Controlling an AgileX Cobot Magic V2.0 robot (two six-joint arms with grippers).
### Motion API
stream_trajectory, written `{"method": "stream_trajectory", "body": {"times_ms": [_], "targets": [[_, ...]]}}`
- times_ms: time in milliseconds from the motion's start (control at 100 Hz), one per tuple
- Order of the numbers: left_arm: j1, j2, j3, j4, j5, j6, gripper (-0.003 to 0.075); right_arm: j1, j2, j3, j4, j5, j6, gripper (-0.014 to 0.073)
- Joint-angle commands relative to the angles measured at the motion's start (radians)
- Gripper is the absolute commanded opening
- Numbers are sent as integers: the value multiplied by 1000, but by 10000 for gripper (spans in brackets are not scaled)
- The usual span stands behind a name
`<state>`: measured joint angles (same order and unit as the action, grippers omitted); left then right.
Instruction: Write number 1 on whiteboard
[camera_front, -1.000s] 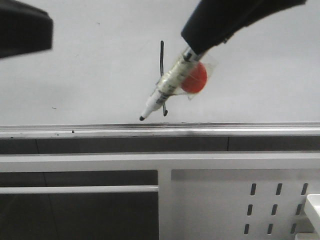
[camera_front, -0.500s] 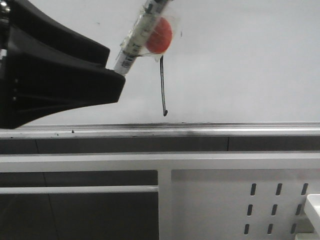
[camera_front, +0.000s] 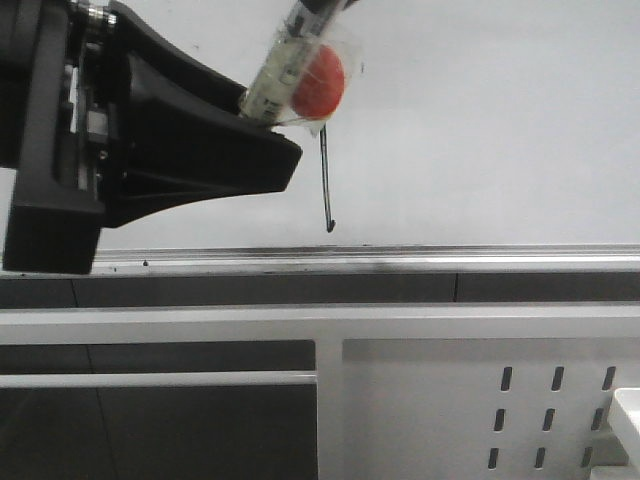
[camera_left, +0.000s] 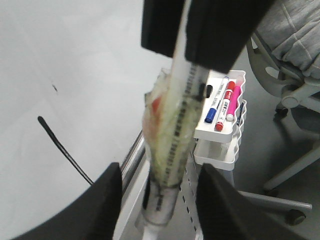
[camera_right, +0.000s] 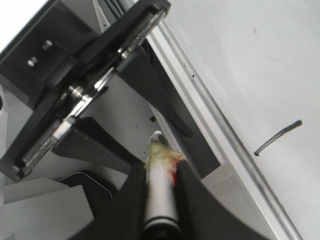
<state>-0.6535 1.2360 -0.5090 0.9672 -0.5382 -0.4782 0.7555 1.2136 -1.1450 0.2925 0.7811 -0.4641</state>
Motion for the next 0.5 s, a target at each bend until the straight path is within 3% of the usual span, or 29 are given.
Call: {"method": "stream_trajectory", "body": {"times_ms": [0,160,490], "targets": [[-6,-17,-31,-34,-57,0,221,-1,-19,-37,14,-47,-6,-71],[-6,-17,-31,-32,-57,0,-23,-1,-19,-37,12,-47,-6,-71],[-6,-17,-23,-32,-53,-9,-20,-1,-8,-37,14,-34,-6,-71]]}}
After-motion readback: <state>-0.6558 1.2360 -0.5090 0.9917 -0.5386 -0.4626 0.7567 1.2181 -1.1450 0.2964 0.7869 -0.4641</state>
